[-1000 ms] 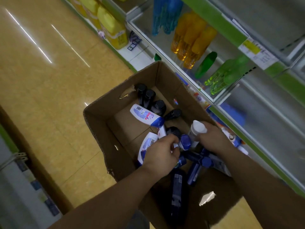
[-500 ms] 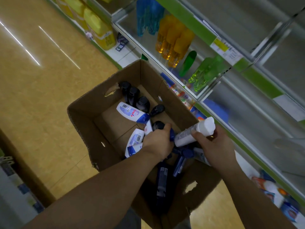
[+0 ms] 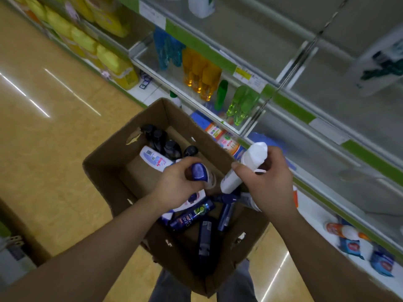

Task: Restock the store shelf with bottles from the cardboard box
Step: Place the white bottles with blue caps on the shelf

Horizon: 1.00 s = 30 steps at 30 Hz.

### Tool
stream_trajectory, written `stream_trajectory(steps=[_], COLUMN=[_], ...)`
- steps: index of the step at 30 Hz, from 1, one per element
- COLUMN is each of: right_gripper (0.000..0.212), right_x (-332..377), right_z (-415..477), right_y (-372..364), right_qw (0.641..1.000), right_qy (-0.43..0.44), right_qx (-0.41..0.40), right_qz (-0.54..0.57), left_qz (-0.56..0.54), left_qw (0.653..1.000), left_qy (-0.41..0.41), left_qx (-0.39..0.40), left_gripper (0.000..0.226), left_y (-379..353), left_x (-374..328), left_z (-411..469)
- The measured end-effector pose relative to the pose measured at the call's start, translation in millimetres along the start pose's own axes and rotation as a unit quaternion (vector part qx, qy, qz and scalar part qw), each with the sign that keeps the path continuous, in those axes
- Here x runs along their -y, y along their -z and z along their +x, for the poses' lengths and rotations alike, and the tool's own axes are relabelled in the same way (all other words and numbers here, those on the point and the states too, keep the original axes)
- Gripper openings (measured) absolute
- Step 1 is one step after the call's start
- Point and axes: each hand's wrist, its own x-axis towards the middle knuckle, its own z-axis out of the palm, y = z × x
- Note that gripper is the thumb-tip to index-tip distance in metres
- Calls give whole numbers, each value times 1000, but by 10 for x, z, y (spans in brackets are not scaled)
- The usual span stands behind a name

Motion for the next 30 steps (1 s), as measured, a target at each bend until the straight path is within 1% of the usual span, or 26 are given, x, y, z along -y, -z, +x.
stream_trajectory(steps=[4,6,8,10,12,14,16,17,19,21,22,23,27,28,29,30], right_gripper=[36,34,41,49,54,51,46,45,44,36,34,36,58,59,57,55], right_x=[370,616,899,1180,1469,1749,2003,2108,2302,2442,2499,2540,2584,2588,2581,2576], right_z=[-122,-194,-293,-397,-491,-564,-630,-663,-747,-817,-863,-900,-1000,-1027,-1047,-1070], right_y=[110,180,270,366,488,656,861,968,1193,1396,1485,1562,1762,1796,1825,1852], right_qw=[1000,999,997,996,993,988,987,987,986,978,973,969,961,961,961,961], right_qy=[14,12,18,33,44,52,78,87,86,70,58,51,46,46,47,47], right_qx=[4,5,4,-2,-13,-17,-1,11,39,82,99,111,134,134,131,128], right_qz=[26,50,70,87,112,144,143,133,138,179,199,215,239,238,238,239], left_qz=[-38,-81,-124,-142,-168,-217,-273,-289,-301,-303,-308,-318,-357,-366,-371,-369], left_qw=[998,994,988,982,973,959,943,937,929,926,925,921,909,905,904,904], left_qy=[-48,-69,-91,-126,-157,-168,-170,-173,-189,-198,-201,-206,-216,-214,-211,-210], left_qx=[-18,-13,1,-3,-31,-64,-82,-92,-105,-105,-99,-88,-3,18,38,57], left_gripper=[48,47,47,48,51,53,50,44,33,28,28,28,28,29,34,44], left_y=[479,705,904,1067,1204,1312,1383,1404,1425,1428,1427,1427,1453,1462,1468,1472], left_x=[-523,-813,-1128,-1456,-1791,-2116,-2419,-2565,-2831,-3037,-3109,-3169,-3343,-3373,-3402,-3428], left_z=[-224,-336,-462,-577,-696,-817,-928,-983,-1086,-1174,-1203,-1233,-1315,-1334,-1349,-1358])
